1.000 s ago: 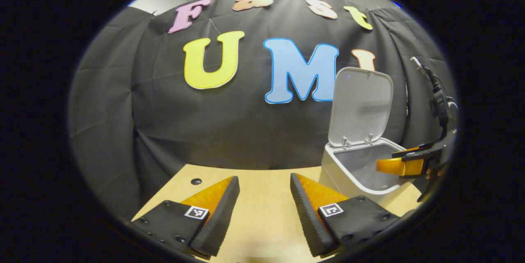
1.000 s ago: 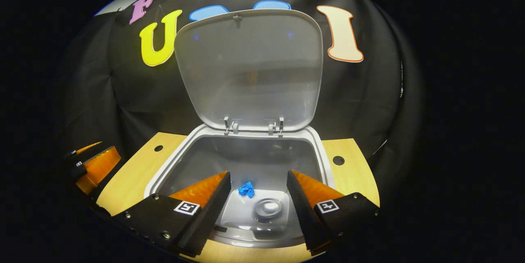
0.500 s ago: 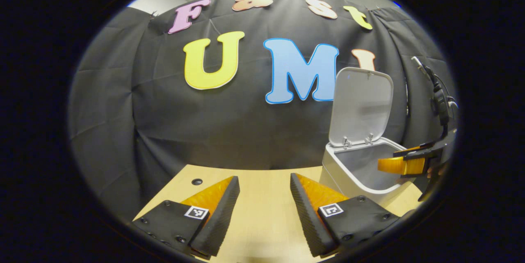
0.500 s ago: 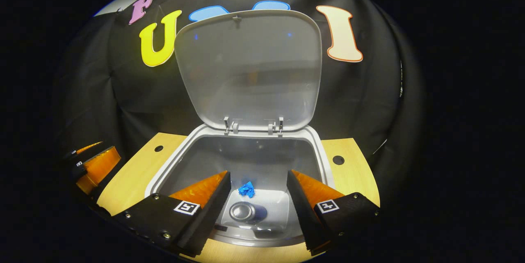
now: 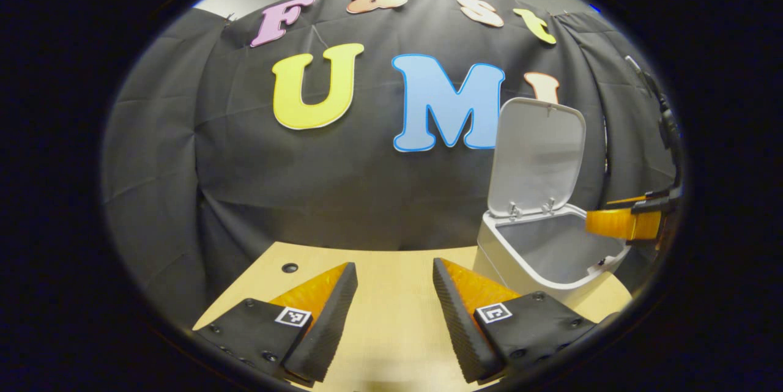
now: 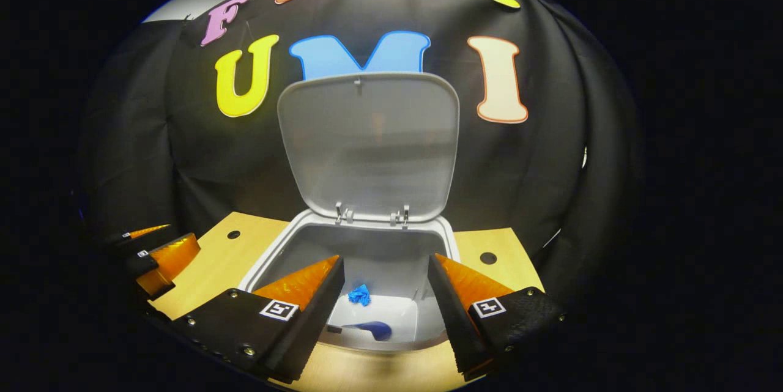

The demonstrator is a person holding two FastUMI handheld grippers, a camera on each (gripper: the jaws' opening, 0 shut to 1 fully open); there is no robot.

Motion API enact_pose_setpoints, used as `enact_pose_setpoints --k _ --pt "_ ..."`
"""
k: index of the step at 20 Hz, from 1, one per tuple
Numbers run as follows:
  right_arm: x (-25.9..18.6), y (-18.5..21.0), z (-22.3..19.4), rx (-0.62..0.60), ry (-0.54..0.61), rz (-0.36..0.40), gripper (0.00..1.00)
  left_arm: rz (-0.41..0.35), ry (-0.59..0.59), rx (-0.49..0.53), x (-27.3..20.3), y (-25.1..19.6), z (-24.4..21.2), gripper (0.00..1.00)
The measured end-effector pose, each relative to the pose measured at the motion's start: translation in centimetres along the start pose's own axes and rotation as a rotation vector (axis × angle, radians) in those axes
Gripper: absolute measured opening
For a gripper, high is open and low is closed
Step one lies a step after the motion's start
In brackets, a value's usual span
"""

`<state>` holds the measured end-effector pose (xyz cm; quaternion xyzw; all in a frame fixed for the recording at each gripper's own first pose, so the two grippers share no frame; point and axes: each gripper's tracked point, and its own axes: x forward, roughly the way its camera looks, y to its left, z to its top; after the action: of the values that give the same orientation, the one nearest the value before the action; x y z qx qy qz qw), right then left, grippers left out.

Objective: Press the lid of the desktop garbage bin to open it, pick up the crumpled paper on the desktop and throw it into the bin, then pick up the pop can on the desktop and drop it into the bin, and finally close the garbage bin lid.

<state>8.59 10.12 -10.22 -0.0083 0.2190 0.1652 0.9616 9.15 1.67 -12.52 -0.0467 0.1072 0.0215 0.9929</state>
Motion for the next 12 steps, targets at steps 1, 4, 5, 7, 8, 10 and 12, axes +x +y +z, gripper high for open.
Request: enact_pose_setpoints --k 1,4,5,7,8,10,12 --pt "-0.4 0.0 0.8 -0.005 -0.016 -0.002 0.88 -0.002 0.001 -0.002 0.1 0.0 -0.1 0.86" --pt "-1.6 0.3 3.0 -0.013 -0.076 -0.006 0.88 -0.004 0.007 -0.009 -0.1 -0.1 -0.1 0.85" --pt "-2.1 0.4 3.7 -0.008 -0.098 -0.006 0.88 -0.004 0.008 -0.011 -0.1 -0.1 -0.3 0.86" --pt "-2.6 0.7 4.7 -0.001 -0.124 -0.005 0.88 -0.003 0.011 -0.014 -0.2 0.0 -0.4 0.83" --pt "-2.9 0.8 5.0 0.000 -0.133 -0.006 0.88 -0.002 0.012 -0.015 -0.2 0.1 -0.4 0.83" --pt "-3.4 0.6 6.2 0.003 -0.160 -0.013 0.88 -0.001 0.012 -0.017 -0.3 0.1 -0.5 0.85" --pt "-4.1 0.4 7.5 0.010 -0.191 -0.020 0.88 -0.001 0.017 -0.020 -0.3 0.3 -0.7 0.85"
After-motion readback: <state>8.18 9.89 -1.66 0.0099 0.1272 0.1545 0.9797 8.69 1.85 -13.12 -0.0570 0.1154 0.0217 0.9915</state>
